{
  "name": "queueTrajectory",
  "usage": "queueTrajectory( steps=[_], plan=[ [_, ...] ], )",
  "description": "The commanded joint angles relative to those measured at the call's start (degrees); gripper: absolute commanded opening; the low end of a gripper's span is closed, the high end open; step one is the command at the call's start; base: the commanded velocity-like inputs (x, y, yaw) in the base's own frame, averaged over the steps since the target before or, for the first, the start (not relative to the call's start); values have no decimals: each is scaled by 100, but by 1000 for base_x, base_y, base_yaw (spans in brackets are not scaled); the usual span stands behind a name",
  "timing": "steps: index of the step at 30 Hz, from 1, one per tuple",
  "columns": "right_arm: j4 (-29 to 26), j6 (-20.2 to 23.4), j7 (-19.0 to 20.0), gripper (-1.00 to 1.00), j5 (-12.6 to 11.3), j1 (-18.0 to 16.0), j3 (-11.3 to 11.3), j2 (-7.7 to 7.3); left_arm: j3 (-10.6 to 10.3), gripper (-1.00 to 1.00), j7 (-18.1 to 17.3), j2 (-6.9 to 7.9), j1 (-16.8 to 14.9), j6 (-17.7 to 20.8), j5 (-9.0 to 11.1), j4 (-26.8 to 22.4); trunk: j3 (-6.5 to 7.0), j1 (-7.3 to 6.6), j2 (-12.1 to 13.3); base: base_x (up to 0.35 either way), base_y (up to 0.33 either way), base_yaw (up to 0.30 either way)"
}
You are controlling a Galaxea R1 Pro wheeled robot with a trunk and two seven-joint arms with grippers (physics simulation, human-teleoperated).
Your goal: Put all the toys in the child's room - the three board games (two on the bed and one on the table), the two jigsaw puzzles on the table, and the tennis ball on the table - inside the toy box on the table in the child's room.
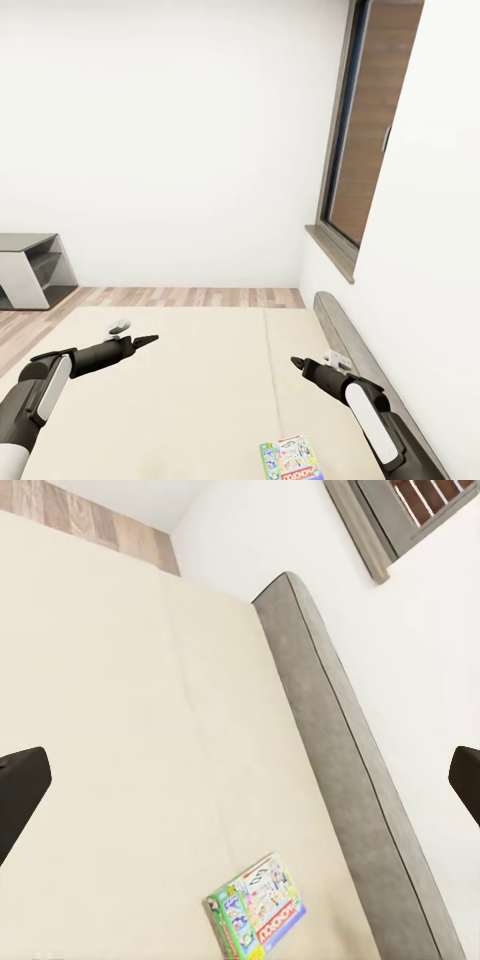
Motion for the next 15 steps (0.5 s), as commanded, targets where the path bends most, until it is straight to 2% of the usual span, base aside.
queueTrajectory(
  steps=[1,15],
  plan=[
    [-7,6,-56,100,-60,-3,14,-5,5,100,-13,-3,-3,29,11,2,-6,3,-7,0,74,0],
    [-7,8,-64,100,-74,-12,0,-4,5,100,-26,-2,-3,20,11,2,-6,3,-7,0,14,0]
  ],
)
